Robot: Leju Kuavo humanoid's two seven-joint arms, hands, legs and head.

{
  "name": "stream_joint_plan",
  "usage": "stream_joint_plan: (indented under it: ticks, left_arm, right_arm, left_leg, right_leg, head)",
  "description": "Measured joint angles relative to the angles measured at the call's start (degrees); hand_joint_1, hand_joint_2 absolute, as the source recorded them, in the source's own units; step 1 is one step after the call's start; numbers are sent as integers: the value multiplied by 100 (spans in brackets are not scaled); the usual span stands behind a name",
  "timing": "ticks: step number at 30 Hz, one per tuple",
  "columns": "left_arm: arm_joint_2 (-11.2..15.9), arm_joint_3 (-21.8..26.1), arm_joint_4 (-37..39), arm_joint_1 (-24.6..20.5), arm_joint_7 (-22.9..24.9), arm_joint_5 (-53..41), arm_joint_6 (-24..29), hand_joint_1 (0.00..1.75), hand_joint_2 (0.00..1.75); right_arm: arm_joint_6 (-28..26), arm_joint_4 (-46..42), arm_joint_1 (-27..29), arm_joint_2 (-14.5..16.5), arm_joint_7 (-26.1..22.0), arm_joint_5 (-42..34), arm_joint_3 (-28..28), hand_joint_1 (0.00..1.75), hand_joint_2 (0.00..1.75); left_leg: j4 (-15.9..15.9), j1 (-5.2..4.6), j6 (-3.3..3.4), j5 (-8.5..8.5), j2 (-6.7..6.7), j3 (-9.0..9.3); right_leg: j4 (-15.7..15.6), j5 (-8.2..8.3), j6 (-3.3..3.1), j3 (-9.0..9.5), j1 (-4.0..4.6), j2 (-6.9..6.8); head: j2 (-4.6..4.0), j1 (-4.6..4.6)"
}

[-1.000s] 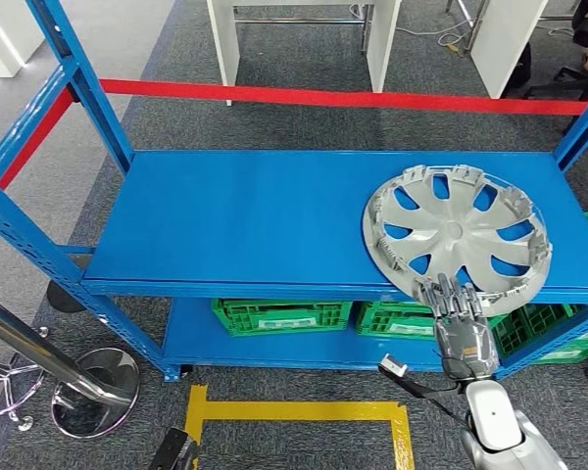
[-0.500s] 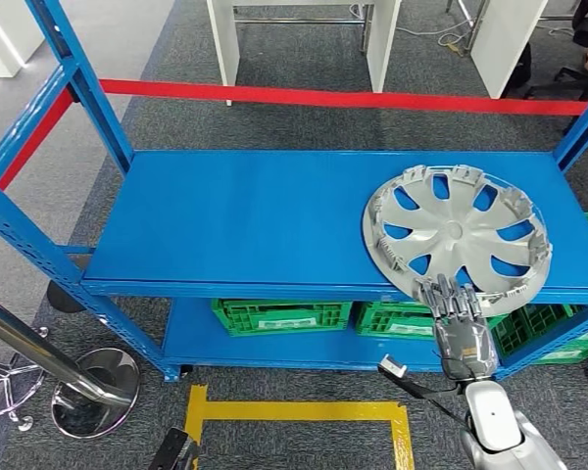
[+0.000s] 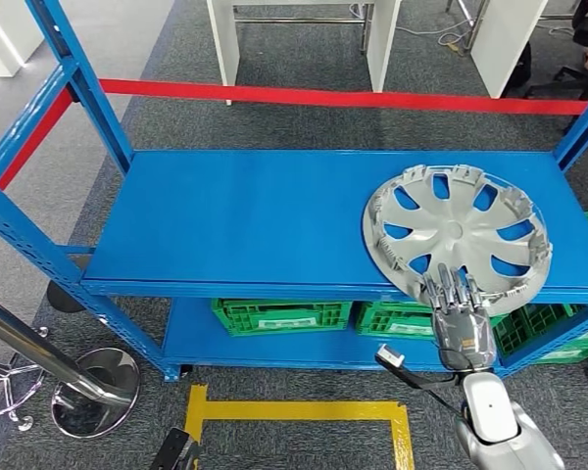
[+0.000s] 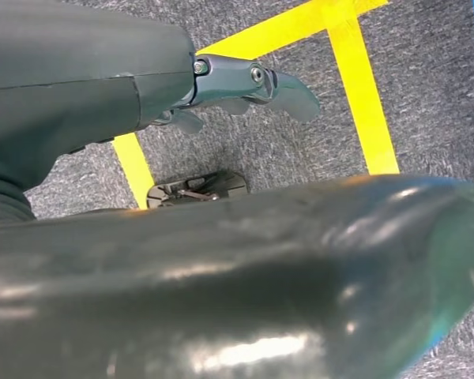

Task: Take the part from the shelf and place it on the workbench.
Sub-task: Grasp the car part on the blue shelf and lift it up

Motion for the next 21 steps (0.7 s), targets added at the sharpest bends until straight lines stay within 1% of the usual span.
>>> stream_joint_plan:
  ticks: [21]
  left_arm:
    - [0, -1, 0, 0, 0, -1, 0, 0, 0]
  right_arm:
    - [0, -14, 0, 5, 0, -1, -2, 0, 175]
  left_leg:
    - [0, 0, 0, 0, 0, 0]
  right_leg:
    - [0, 0, 0, 0, 0, 0]
  head:
    - [0, 0]
